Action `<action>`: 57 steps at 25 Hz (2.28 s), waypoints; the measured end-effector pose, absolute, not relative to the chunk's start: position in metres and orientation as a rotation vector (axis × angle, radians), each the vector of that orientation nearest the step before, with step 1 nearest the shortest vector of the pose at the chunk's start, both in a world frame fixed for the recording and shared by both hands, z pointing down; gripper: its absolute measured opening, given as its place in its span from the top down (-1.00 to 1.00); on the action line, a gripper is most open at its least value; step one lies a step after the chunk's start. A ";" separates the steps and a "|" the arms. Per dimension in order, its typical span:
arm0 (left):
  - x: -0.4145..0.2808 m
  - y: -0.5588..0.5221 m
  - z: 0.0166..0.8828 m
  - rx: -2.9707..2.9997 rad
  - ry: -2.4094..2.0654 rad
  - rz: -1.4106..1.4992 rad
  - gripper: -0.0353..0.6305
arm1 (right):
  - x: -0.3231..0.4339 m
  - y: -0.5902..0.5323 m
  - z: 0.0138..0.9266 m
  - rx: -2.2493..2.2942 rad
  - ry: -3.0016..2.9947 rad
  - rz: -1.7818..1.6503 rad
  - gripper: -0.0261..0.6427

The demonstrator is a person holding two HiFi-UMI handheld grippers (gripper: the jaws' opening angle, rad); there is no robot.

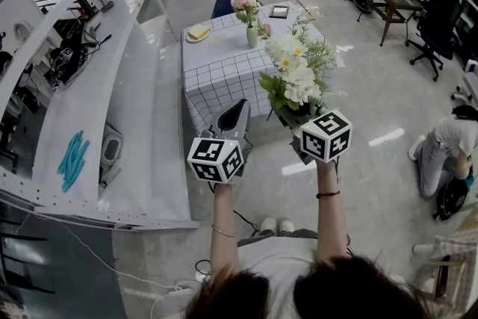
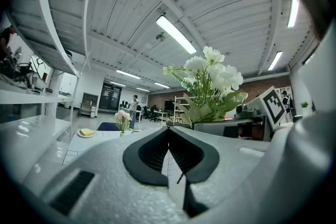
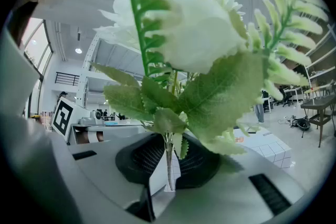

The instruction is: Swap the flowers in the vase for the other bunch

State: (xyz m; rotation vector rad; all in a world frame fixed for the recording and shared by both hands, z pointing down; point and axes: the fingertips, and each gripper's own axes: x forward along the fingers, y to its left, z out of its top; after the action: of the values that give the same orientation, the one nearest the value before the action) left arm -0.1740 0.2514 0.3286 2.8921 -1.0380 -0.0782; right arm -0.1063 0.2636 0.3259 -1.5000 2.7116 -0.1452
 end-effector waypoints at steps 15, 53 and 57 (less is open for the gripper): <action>-0.162 0.250 0.332 2.887 -1.032 -0.061 0.86 | -0.096 0.262 0.326 -1.504 2.720 -0.138 0.76; -0.102 0.103 0.388 2.791 -0.993 0.074 0.86 | -0.038 0.110 0.390 -1.561 2.764 -0.422 0.76; -0.097 0.072 0.387 2.793 -0.978 0.067 0.86 | -0.032 0.081 0.387 -1.582 2.757 -0.417 0.76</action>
State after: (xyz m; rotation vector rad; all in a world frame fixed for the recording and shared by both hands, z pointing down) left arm -0.0974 0.0721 0.3868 2.7926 -0.9776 0.0668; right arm -0.0321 0.0813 0.3872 -1.5824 2.7573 -0.4171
